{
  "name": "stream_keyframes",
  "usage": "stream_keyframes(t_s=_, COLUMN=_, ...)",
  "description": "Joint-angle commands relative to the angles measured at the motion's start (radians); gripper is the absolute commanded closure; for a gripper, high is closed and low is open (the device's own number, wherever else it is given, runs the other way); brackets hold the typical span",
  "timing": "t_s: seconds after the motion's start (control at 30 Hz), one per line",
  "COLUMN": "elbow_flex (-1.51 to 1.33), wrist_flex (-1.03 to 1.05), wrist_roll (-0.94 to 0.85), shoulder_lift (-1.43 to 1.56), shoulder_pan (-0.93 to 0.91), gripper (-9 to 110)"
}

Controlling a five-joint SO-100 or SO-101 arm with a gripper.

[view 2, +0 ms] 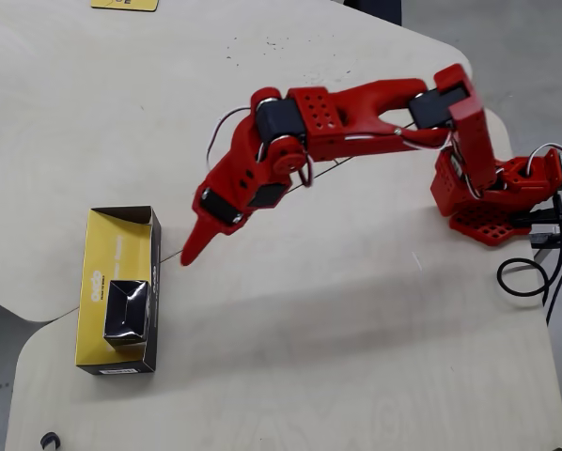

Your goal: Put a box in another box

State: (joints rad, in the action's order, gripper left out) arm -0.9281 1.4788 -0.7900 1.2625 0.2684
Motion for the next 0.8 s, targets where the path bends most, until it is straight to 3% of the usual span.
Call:
stream_keyframes(t_s=0.0, elbow_flex=-0.278, wrist_flex=0.044, wrist_roll=-0.011, shoulder_lift=0.371, shoulder_pan=0.003, gripper=69)
stream_keyframes(t_s=0.2, elbow_flex=-0.839, wrist_flex=-0.032, wrist_roll=-0.081, shoulder_lift=0.709, shoulder_pan=-0.014, gripper=82)
stream_keyframes(t_s=0.4, elbow_flex=-1.358, wrist_flex=-0.279, wrist_roll=-0.115, shoulder_lift=0.974, shoulder_pan=-0.020, gripper=101)
stream_keyframes(t_s=0.6, elbow_flex=-1.776, wrist_flex=-0.508, wrist_roll=-0.178, shoulder_lift=1.295, shoulder_pan=-0.025, gripper=102)
stream_keyframes(t_s=0.77, elbow_flex=-1.980, wrist_flex=-0.505, wrist_roll=-0.215, shoulder_lift=1.562, shoulder_pan=-0.048, gripper=102)
